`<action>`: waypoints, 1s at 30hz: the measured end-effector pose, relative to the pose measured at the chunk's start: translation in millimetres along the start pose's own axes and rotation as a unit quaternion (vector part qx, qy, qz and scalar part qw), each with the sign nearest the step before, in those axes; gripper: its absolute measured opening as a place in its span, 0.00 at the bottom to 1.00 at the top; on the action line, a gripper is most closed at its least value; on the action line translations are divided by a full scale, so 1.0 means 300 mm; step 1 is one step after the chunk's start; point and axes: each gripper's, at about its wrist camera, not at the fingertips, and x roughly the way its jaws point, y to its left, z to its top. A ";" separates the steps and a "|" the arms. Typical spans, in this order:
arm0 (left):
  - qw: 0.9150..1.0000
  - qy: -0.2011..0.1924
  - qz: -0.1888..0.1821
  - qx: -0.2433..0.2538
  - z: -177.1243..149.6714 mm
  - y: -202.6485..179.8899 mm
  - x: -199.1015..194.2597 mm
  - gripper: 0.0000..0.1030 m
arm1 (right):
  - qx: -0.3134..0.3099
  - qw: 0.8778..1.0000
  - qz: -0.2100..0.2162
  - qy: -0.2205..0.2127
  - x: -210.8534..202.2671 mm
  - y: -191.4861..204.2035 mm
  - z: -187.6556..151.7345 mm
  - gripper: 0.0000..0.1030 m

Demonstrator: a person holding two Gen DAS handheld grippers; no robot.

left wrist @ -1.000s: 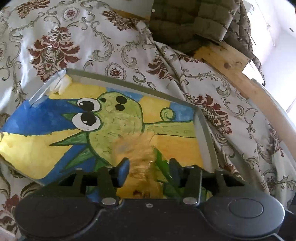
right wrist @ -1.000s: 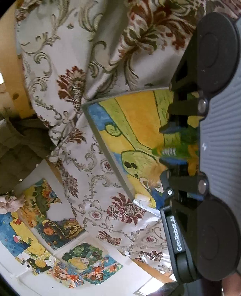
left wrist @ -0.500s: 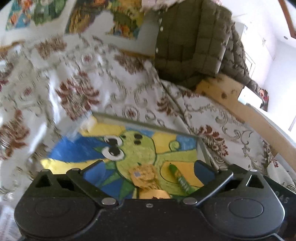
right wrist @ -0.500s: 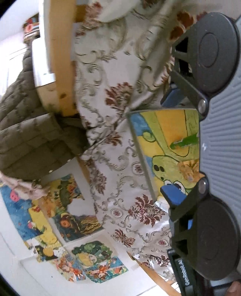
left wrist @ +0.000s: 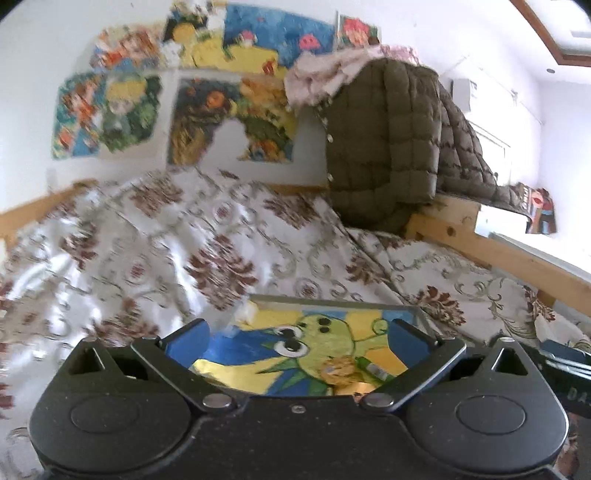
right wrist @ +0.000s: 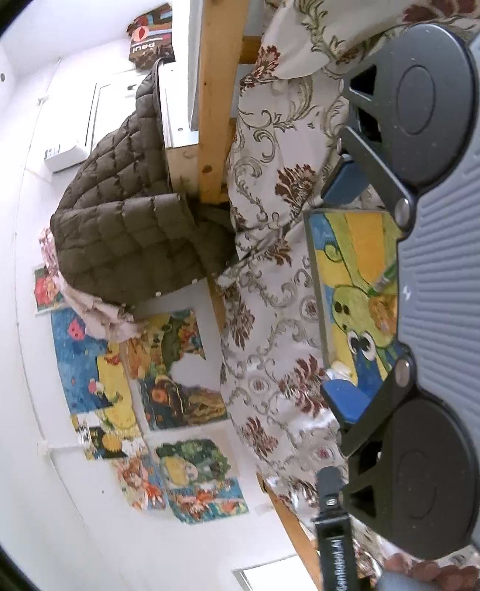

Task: Organize snacks
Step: 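Open both tools to drop the pouch and stick into the tray, then move both tools back toward the remaining snacks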

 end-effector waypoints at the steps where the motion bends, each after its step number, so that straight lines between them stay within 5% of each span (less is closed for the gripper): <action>1: 1.000 -0.004 0.002 0.001 -0.007 0.005 -0.026 0.99 | -0.001 1.000 0.000 0.001 -0.022 0.007 -0.007 1.00; 15: 1.000 0.001 0.010 0.020 -0.168 0.055 -0.329 0.99 | 0.016 1.000 -0.018 0.008 -0.348 0.051 -0.124 1.00; 30: 0.998 0.055 0.032 0.000 -0.352 0.144 -0.500 0.99 | 0.001 0.996 -0.042 0.081 -0.446 0.113 -0.212 1.00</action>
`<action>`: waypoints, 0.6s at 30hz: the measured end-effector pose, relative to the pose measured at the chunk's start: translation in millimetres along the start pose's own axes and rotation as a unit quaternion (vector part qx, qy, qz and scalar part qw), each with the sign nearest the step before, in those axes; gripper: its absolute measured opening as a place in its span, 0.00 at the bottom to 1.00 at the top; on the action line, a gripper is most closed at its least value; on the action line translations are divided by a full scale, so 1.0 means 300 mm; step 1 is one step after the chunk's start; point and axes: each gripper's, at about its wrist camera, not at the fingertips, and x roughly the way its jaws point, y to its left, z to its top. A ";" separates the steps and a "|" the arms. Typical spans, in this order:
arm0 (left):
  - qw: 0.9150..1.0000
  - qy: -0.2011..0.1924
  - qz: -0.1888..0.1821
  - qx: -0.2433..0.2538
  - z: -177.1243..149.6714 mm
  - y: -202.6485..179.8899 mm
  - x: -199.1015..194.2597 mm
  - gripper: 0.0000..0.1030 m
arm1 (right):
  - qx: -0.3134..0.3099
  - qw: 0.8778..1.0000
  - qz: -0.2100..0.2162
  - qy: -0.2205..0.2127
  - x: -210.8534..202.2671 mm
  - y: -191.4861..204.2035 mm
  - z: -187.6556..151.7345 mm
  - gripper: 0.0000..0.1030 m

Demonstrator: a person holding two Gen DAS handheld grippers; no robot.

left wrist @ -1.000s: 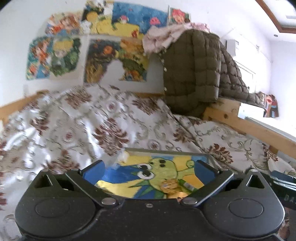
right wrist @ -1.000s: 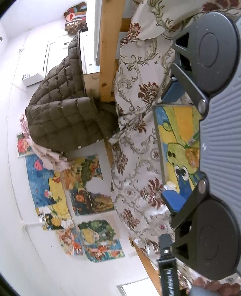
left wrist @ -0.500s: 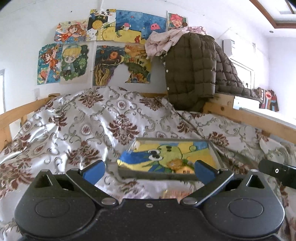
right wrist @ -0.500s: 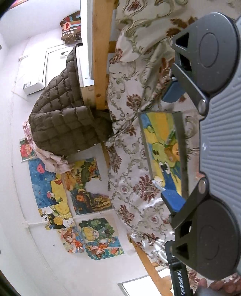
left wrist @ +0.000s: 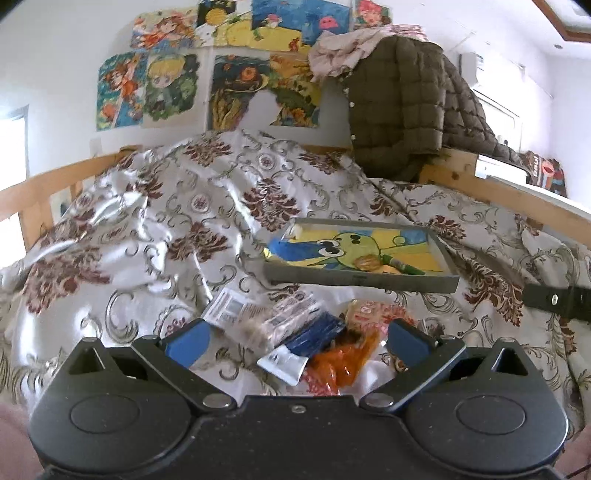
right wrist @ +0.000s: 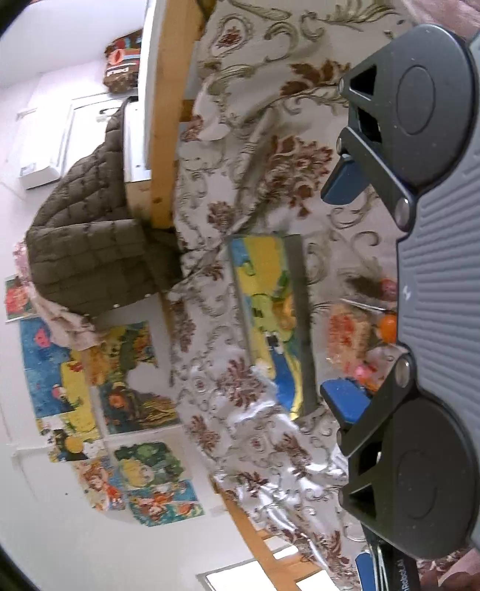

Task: Organize snacks
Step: 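Move both tools back toward the remaining snacks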

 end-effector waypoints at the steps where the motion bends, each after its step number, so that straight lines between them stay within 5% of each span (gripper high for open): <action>1: 1.000 -0.001 0.001 -0.003 -0.003 0.003 -0.007 0.99 | -0.001 1.000 -0.001 0.006 0.001 0.003 -0.006 1.00; 18: 1.000 0.009 0.021 0.002 -0.030 -0.007 -0.032 0.99 | -0.066 0.996 -0.007 0.061 -0.032 0.096 -0.076 1.00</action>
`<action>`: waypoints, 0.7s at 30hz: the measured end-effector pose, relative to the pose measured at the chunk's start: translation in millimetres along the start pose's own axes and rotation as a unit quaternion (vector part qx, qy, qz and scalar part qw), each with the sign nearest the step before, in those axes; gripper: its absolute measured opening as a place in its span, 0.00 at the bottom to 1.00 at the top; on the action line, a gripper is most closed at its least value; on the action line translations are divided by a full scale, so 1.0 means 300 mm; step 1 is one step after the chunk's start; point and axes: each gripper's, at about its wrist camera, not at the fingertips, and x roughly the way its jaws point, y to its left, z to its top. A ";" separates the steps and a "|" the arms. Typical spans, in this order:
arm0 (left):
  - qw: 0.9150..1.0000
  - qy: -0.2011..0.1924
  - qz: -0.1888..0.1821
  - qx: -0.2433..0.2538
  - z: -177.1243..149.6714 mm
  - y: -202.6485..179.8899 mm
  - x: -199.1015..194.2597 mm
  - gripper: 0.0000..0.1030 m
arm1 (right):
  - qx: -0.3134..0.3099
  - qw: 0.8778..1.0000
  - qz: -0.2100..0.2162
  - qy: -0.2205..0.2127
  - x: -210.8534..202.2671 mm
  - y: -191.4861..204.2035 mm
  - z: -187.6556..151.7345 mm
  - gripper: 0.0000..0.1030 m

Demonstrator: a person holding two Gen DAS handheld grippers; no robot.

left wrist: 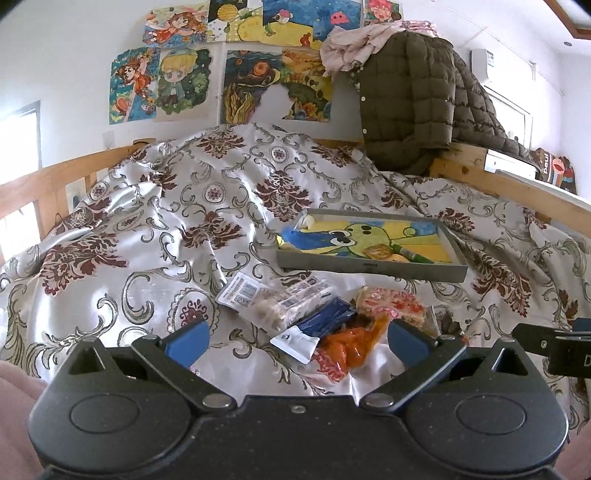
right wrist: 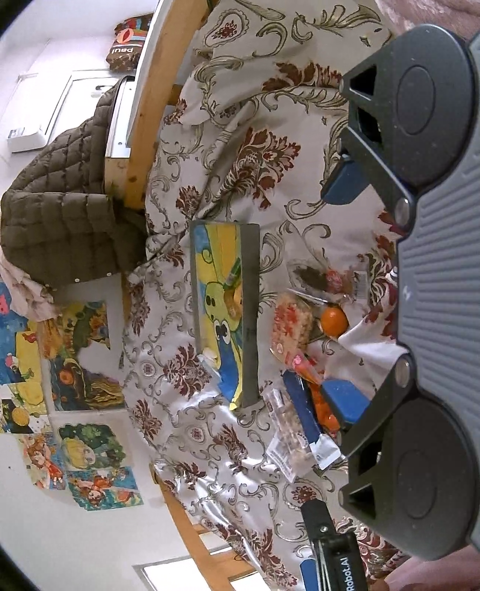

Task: Organize snacks
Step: 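Move both tools back toward the remaining snacks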

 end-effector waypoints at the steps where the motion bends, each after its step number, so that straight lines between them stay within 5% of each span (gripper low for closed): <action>1: 1.000 0.000 0.000 0.001 0.000 0.000 0.000 0.99 | 0.002 1.000 0.000 0.001 0.000 -0.004 0.001 1.00; 21: 0.998 0.053 0.021 0.022 -0.003 -0.027 0.068 0.99 | -0.007 0.999 -0.006 0.035 0.053 0.005 0.004 1.00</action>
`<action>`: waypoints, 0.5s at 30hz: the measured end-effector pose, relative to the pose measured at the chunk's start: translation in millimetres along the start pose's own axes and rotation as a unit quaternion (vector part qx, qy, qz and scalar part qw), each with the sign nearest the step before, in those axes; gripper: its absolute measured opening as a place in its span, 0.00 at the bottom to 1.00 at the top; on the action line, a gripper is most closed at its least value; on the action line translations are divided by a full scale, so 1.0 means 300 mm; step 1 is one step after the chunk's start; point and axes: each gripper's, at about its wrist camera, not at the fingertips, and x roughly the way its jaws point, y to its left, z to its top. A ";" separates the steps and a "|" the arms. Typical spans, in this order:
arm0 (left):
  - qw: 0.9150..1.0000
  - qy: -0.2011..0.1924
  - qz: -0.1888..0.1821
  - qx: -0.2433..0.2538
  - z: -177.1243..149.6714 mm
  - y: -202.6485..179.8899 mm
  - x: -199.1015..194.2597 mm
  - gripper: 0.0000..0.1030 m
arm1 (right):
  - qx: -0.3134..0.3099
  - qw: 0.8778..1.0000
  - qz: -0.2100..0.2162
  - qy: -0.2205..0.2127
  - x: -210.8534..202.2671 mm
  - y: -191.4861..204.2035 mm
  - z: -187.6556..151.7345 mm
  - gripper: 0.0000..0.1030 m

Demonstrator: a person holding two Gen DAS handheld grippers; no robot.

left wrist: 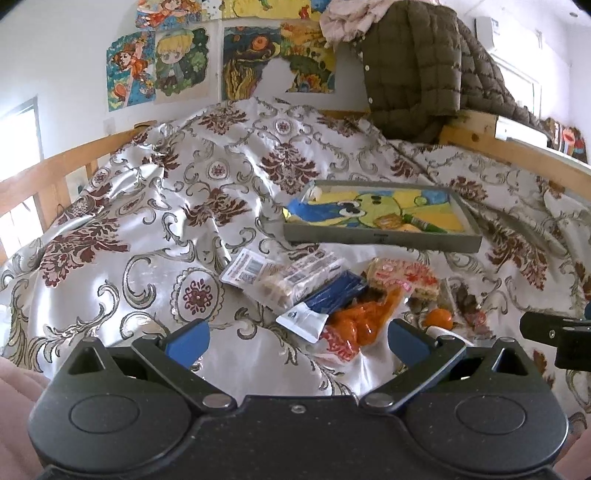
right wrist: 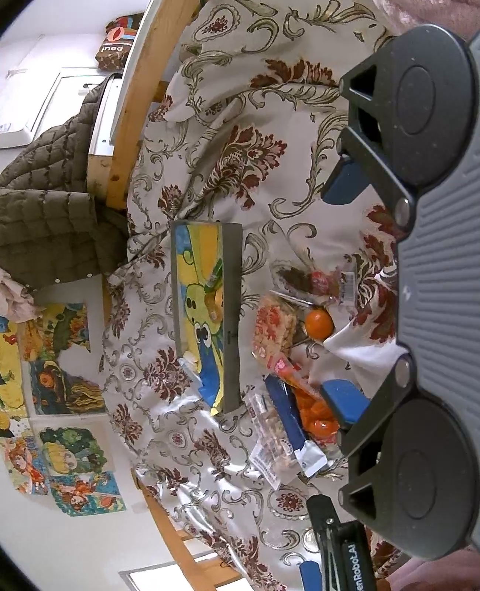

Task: Organize snacks
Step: 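Move both tools back toward the remaining snacks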

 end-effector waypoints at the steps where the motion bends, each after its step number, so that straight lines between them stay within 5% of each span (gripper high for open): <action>1: 1.000 0.006 0.000 0.004 0.001 -0.004 0.007 0.99 | -0.002 1.000 -0.001 0.003 0.004 0.003 0.000 1.00; 15: 0.995 0.088 -0.042 0.017 0.028 -0.031 0.146 0.99 | 0.013 0.997 0.010 0.081 0.120 -0.016 0.023 1.00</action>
